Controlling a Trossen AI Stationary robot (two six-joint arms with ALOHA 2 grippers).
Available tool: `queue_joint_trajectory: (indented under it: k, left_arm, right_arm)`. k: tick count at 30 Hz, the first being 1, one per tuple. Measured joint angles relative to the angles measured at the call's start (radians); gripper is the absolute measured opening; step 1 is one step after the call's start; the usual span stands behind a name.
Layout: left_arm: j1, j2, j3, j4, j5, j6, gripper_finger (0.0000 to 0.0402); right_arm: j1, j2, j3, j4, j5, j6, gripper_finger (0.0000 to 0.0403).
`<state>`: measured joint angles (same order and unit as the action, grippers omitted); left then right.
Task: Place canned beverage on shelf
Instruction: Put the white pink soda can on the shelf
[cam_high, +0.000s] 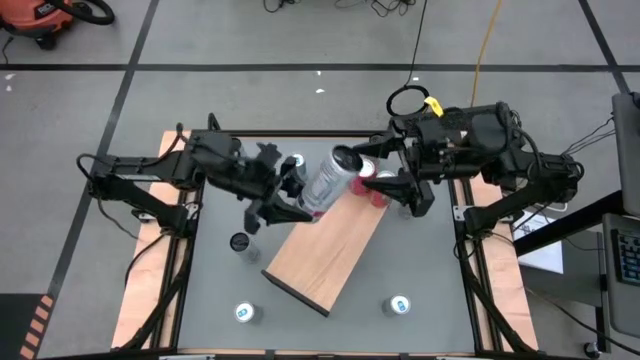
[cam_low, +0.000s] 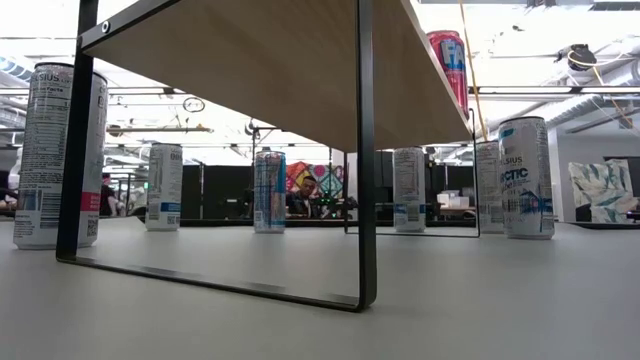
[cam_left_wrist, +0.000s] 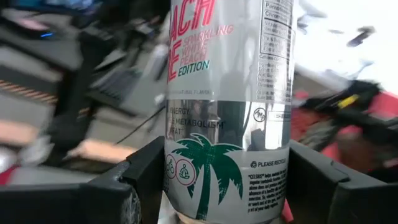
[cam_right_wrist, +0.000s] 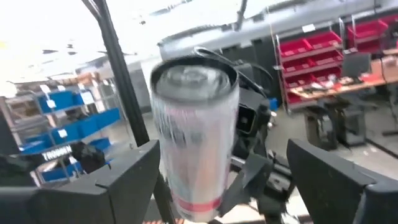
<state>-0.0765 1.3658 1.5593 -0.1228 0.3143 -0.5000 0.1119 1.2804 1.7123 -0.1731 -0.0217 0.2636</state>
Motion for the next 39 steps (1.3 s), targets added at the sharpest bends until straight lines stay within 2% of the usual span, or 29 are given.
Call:
queue_joint_trajectory:
  k: [3,7,16,22,27,30,39]
  left_arm:
    - [0.029,0.010,0.000,0.071,0.095,-0.076,0.0248]
    - [0.052,0.030,0.001,0.111,0.153,-0.151,0.0248]
    - [0.051,0.127,0.001,0.315,0.192,-0.269,0.0248]
    - [0.050,0.189,0.000,0.427,0.171,-0.333,0.0248]
    - [0.049,0.214,0.000,0.474,0.153,-0.333,0.0248]
    - [0.049,0.219,0.000,0.500,0.150,-0.332,0.0248]
    - [0.048,0.219,0.000,0.501,0.110,-0.324,0.0252]
  right_arm:
    - [-0.016,0.000,0.000,0.039,-0.009,-0.008,0.0321]
    - [-0.045,0.000,0.000,0.044,-0.033,0.002,0.0320]
    - [-0.113,0.006,0.000,0.133,-0.209,0.058,0.0320]
    - [-0.141,0.031,0.000,0.223,-0.345,0.092,0.0320]
    - [-0.145,0.041,-0.001,0.232,-0.377,0.089,0.0317]
    - [-0.144,0.043,-0.001,0.236,-0.398,0.088,0.0299]
    - [-0.152,0.041,-0.001,0.233,-0.400,0.093,0.0213]
